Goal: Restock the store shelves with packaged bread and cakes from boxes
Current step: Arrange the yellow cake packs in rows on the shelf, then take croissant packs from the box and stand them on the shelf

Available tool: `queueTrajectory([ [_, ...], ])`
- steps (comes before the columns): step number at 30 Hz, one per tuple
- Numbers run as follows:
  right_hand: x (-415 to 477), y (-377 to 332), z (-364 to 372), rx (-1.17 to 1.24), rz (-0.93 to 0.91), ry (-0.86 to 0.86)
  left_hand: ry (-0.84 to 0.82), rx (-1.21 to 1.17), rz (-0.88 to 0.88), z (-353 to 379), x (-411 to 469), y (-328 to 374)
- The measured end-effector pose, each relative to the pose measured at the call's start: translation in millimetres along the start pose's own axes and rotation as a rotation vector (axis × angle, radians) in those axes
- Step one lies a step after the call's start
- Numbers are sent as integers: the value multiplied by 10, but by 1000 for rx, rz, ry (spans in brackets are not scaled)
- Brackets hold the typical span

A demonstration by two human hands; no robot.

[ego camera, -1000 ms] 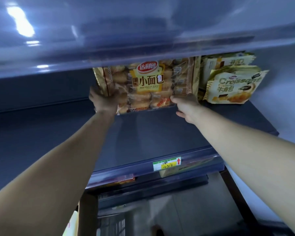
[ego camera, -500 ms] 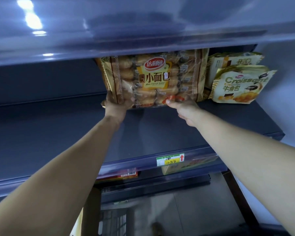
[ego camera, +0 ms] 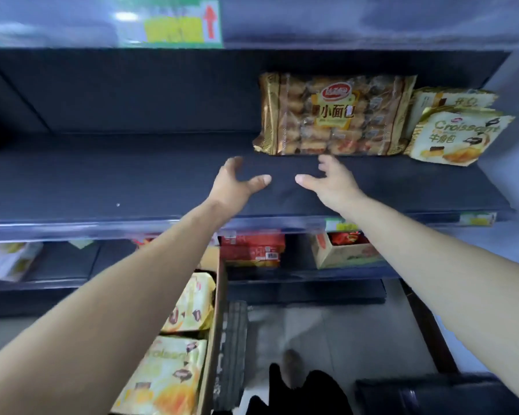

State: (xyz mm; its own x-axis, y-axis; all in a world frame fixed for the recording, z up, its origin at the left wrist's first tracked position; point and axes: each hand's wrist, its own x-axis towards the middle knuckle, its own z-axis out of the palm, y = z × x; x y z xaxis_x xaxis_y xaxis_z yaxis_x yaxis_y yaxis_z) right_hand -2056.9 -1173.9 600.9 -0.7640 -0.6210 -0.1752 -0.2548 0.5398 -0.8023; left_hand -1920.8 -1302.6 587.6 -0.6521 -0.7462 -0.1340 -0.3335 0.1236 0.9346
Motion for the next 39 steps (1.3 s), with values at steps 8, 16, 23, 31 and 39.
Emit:
queueTrajectory([
  [8, -1321, -215, 1512, -155, -141, -288, 17, 109, -217, -1248, -1377, -997],
  [16, -1916, 59, 2598, -333, -3, -644, -154, 115, -568, -1792, -2178, -2071],
  [23, -1946, 263, 2831, -337, 181, -655, -262, 328, -807, -1654, -2245, -2790],
  [31, -1806, 477, 2925, -149, 399, -640, -206, 222, -934, -1545, -2054, -3031],
  [39, -1661, 547, 2955, 16, 562, -629, -371, 200, -1030, -1617, -1911, -2984],
])
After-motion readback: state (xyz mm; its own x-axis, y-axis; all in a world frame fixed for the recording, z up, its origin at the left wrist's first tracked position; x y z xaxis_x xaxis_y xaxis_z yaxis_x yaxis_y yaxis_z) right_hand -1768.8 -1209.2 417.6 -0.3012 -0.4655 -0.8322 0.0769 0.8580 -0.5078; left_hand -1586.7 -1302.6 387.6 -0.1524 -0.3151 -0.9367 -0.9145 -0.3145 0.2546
